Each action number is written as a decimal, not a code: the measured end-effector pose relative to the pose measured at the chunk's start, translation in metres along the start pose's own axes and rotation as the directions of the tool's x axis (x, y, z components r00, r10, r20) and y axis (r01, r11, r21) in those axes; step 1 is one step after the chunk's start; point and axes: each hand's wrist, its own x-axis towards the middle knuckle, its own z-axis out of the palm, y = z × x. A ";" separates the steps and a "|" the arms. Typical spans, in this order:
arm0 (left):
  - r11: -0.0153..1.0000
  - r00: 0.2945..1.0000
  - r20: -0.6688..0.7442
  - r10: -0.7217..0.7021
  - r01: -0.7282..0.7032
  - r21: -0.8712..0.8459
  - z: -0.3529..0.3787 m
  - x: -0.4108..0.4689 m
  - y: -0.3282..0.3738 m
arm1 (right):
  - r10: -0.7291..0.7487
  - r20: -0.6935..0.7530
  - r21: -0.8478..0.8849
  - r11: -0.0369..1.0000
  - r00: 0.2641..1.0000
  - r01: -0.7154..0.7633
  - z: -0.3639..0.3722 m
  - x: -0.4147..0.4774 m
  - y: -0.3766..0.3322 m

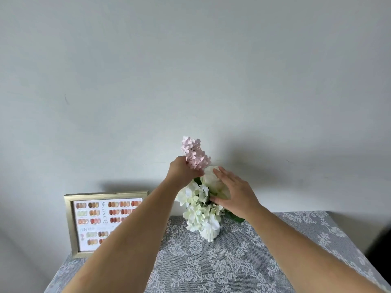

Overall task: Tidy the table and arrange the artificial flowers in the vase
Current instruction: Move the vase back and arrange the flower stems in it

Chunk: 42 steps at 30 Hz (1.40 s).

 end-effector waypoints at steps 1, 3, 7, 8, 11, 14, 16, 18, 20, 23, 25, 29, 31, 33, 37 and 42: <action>1.000 1.000 -0.018 0.019 -0.018 0.020 0.000 -0.001 -0.001 | -0.001 -0.001 0.000 1.000 1.000 0.001 0.001 0.000 0.000; 0.999 0.998 -0.052 0.023 -0.021 0.049 0.001 -0.003 -0.003 | -0.011 -0.008 -0.001 1.000 1.000 0.011 0.001 -0.001 0.000; 0.998 0.994 -0.112 0.003 0.005 0.069 0.003 -0.004 -0.005 | -0.015 -0.010 0.003 1.000 1.000 0.015 0.003 0.000 -0.001; 0.997 0.993 -0.118 0.008 0.002 0.079 0.003 -0.003 -0.005 | -0.016 -0.012 -0.004 1.000 1.000 0.016 0.004 0.001 -0.001; 0.993 0.993 -0.117 0.016 -0.003 0.115 0.005 -0.003 -0.004 | -0.024 -0.018 -0.037 0.999 1.000 0.024 0.006 0.003 0.000; 0.992 0.991 -0.131 0.007 0.010 0.127 0.009 -0.003 -0.006 | -0.020 -0.006 -0.049 0.999 1.000 0.019 0.006 0.003 -0.001; 0.993 0.991 -0.136 -0.002 0.018 0.114 0.010 -0.003 -0.007 | -0.020 -0.004 -0.051 0.999 1.000 0.020 0.004 0.001 -0.001; 0.996 0.992 -0.125 -0.010 0.021 0.087 0.011 -0.004 -0.007 | -0.019 0.002 -0.056 0.998 1.000 0.019 0.003 0.001 -0.001; 0.997 0.993 -0.113 -0.026 0.034 0.076 0.009 -0.006 -0.006 | -0.023 0.006 -0.064 0.998 1.000 0.023 0.000 0.001 -0.001; 0.999 0.993 -0.114 -0.039 0.042 0.025 0.004 -0.007 -0.010 | -0.023 -0.001 -0.078 0.997 1.000 0.023 -0.003 0.001 0.000; 1.000 0.991 -0.133 0.006 -0.002 0.024 0.002 -0.010 -0.015 | -0.019 -0.009 -0.072 0.997 1.000 0.018 -0.006 0.001 -0.001; 0.994 0.983 -0.165 0.084 -0.069 0.090 0.001 -0.030 -0.027 | -0.019 -0.018 -0.047 0.999 1.000 0.019 -0.009 -0.001 -0.001; 0.990 0.987 -0.130 0.091 -0.076 0.119 0.007 -0.043 -0.033 | -0.005 -0.027 -0.039 0.999 1.000 0.004 -0.009 -0.001 -0.002; 0.980 0.995 -0.052 0.087 -0.076 0.183 0.014 -0.052 -0.037 | 0.012 -0.026 -0.046 0.999 1.000 -0.013 -0.009 -0.001 -0.004; 0.940 0.995 0.036 0.097 -0.104 0.324 0.022 -0.053 -0.043 | 0.023 0.004 -0.063 0.998 1.000 -0.023 -0.006 0.000 -0.005; 0.948 0.990 -0.018 0.142 -0.131 0.291 0.026 -0.050 -0.049 | 0.032 -0.004 -0.071 0.997 0.999 -0.032 -0.002 -0.001 -0.004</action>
